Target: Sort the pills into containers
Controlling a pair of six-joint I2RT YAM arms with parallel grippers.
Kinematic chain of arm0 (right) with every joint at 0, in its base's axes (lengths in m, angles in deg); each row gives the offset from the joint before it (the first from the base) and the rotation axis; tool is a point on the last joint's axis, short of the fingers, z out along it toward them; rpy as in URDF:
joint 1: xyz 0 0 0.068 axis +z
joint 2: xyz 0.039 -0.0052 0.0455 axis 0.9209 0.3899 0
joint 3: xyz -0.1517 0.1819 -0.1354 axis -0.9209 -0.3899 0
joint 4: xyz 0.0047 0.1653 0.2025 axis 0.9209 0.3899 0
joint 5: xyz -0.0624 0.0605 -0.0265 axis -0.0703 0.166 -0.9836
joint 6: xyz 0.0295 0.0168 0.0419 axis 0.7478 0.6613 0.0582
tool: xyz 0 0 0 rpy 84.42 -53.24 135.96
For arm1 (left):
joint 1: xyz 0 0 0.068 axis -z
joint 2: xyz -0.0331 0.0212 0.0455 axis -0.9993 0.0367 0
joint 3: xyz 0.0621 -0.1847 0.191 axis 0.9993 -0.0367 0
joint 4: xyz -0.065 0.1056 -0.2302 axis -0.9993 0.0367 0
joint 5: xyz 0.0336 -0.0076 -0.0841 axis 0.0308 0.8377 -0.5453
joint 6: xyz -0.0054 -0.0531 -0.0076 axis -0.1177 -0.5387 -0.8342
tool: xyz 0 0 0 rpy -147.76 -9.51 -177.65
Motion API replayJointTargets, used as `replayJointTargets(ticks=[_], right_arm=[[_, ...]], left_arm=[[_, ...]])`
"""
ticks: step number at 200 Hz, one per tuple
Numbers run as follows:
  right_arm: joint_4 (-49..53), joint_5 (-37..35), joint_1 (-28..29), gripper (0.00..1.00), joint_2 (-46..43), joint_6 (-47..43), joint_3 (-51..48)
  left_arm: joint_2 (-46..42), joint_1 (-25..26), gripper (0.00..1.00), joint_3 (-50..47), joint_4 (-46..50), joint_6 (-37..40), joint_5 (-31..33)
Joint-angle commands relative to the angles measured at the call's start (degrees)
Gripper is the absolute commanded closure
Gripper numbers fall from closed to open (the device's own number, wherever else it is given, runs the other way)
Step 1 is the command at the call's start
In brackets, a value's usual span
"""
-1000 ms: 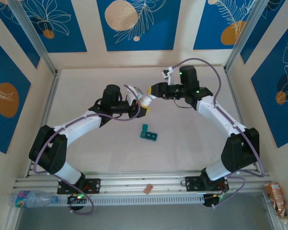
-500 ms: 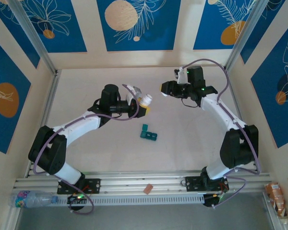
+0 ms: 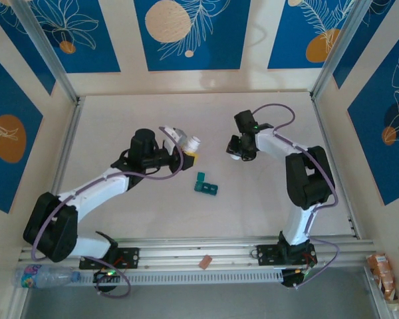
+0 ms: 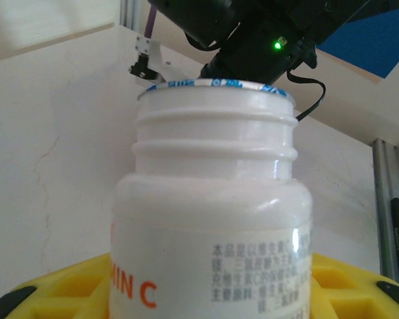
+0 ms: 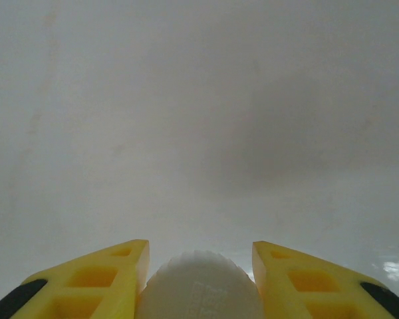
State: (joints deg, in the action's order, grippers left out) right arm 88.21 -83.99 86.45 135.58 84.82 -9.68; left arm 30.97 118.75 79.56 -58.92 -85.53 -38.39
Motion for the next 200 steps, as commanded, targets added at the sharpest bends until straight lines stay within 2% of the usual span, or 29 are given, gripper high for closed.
replayJointTargets(ticks=[1, 57, 66, 90, 103, 159, 200], right_arm=[[3.4, -8.9, 0.8, 0.67, 1.9, 4.4, 1.6], [3.5, -9.1, 1.3, 0.64, 6.8, 8.5, 1.0], [3.8, -8.6, 1.4, 0.59, 7.6, 8.7, 1.2], [3.8, -7.5, 1.8, 0.37, 7.2, 8.2, 1.0], [3.0, -7.1, 1.9, 0.29, 4.9, 7.4, 0.2], [-0.6, -1.1, 1.9, 0.27, -6.7, 3.9, -3.7], [-6.1, 5.4, 3.2, 0.27, -14.7, 1.0, -9.2]], left_arm=[[-2.9, -0.4, 1.00, -2.0, -1.5, -1.0, 2.8], [-4.3, -0.3, 1.00, -2.7, 2.1, -1.2, 3.6], [-4.3, -0.3, 1.00, -2.8, 2.1, -1.5, 3.6], [-4.9, -0.3, 1.00, -3.1, 1.9, -1.8, 3.0], [-5.0, -0.3, 1.00, -3.2, 1.6, -2.1, 2.4], [-4.8, -0.3, 1.00, -3.0, 3.7, -3.7, 1.8], [-4.4, 0.1, 1.00, -1.4, 9.8, -3.2, 3.0]])
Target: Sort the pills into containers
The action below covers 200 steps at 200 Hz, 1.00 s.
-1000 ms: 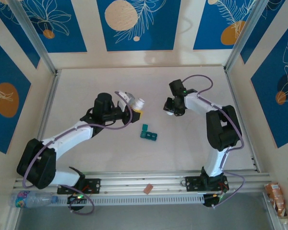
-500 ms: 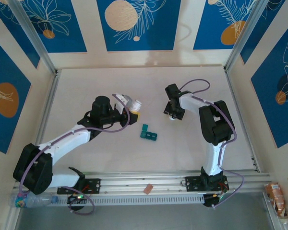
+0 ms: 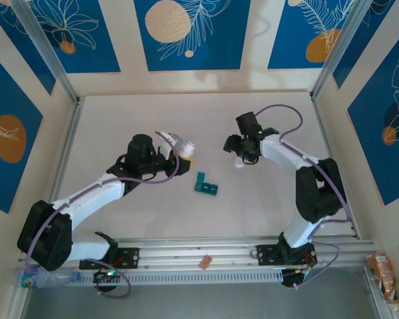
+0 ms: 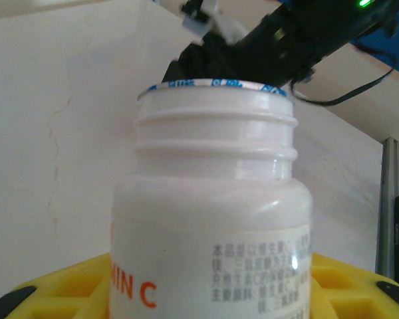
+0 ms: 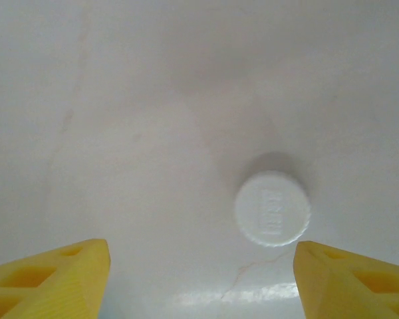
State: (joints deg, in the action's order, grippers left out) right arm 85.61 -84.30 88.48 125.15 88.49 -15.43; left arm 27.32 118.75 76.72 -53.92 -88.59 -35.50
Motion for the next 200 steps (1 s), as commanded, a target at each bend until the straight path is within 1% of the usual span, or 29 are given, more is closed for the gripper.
replayJointTargets(ticks=[1, 49, 85, 111, 147, 200], right_arm=[[-3.6, 5.8, 1.2, 0.27, -4.4, -2.8, -3.6], [-9.7, 11.0, 4.6, 0.27, -11.7, -4.1, -13.1], [-10.9, 10.0, 9.1, 0.27, -13.9, -5.3, -19.0], [-12.6, 10.3, 10.2, 0.28, -14.4, -3.8, -22.9], [-14.3, 10.2, 11.2, 0.28, -14.8, -2.5, -25.6], [-15.1, 10.2, 11.7, 0.28, -13.7, -2.1, -25.5]], left_arm=[[-0.7, 0.1, 1.00, 1.4, 5.0, -0.1, 0.1], [-1.6, 1.7, 1.00, 0.4, 11.7, 1.9, 3.2], [-3.0, 3.1, 1.00, -1.6, 15.0, 2.5, 5.4], [-3.4, 3.9, 1.00, -2.7, 16.6, 3.2, 6.7], [-1.1, 5.1, 1.00, -2.5, 17.9, 4.0, 7.0], [3.1, 6.6, 1.00, -1.1, 19.9, 4.7, 7.6]])
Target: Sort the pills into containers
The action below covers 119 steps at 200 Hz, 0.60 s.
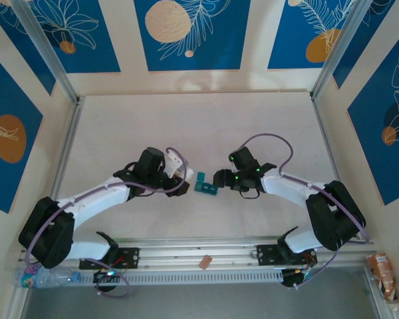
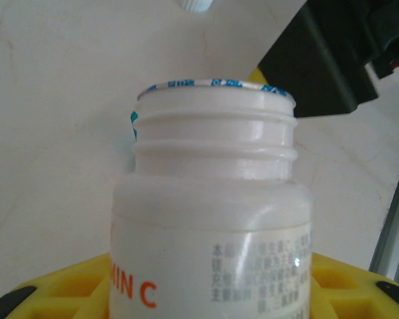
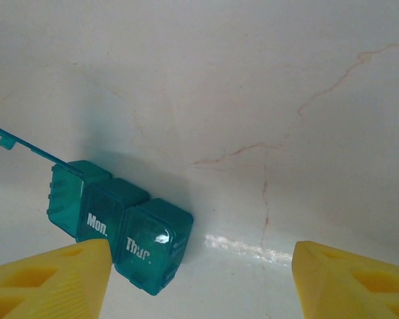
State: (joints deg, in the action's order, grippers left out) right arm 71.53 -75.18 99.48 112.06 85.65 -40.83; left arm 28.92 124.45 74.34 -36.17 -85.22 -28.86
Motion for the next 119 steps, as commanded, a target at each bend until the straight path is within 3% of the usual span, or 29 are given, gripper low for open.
replayJointTargets(ticks=[1, 119], right_arm=[[-1.1, 1.1, 0.7, 0.28, -0.5, 0.7, -0.1], [2.3, -3.2, 4.7, 0.28, 3.1, -1.8, 3.5]], left_arm=[[1.6, 0.9, 1.00, 1.3, 2.2, 1.3, 0.9], [10.9, 4.8, 1.00, 7.7, 11.0, 3.5, 5.1]])
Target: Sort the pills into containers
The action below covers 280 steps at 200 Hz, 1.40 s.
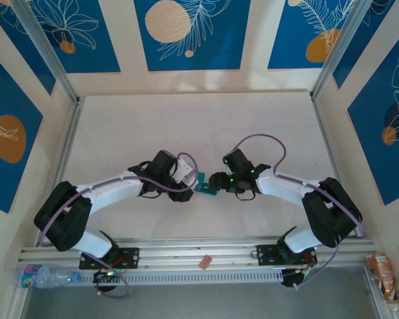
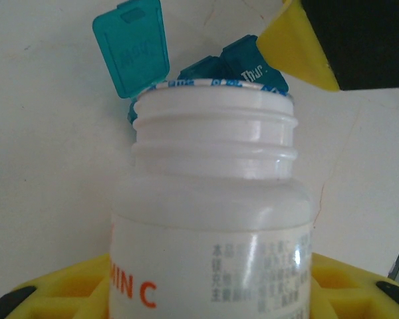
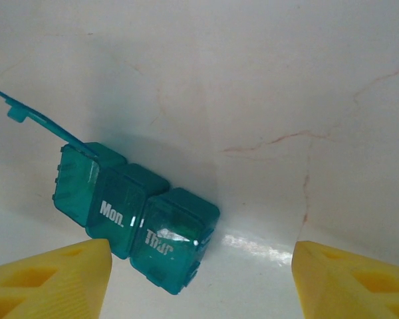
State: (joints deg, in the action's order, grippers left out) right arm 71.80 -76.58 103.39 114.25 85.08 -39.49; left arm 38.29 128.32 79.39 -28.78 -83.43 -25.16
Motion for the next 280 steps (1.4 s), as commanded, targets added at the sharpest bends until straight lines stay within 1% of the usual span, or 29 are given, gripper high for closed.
replayJointTargets(ticks=[1, 94, 201, 248, 280], right_arm=[[2.0, -1.8, 0.8, 0.28, 1.0, -1.3, 2.2], [2.9, -3.4, 0.8, 0.28, 3.2, -0.5, 2.9], [2.6, -2.8, 0.5, 0.28, 4.0, 0.1, 2.6], [2.7, -2.4, 0.5, 0.28, 4.0, 0.1, 2.6], [2.6, -2.2, 0.5, 0.29, 4.0, 0.3, 2.4]], left_arm=[[1.6, 1.0, 1.00, 2.7, 3.7, 1.8, 1.4], [8.0, 2.7, 1.00, 9.0, 11.8, 3.6, 4.2], [13.2, 3.7, 1.00, 16.1, 21.1, 5.1, 6.5], [15.2, 4.0, 1.00, 19.2, 25.3, 5.6, 9.0], [16.2, 4.1, 1.00, 20.7, 26.6, 5.9, 9.4]])
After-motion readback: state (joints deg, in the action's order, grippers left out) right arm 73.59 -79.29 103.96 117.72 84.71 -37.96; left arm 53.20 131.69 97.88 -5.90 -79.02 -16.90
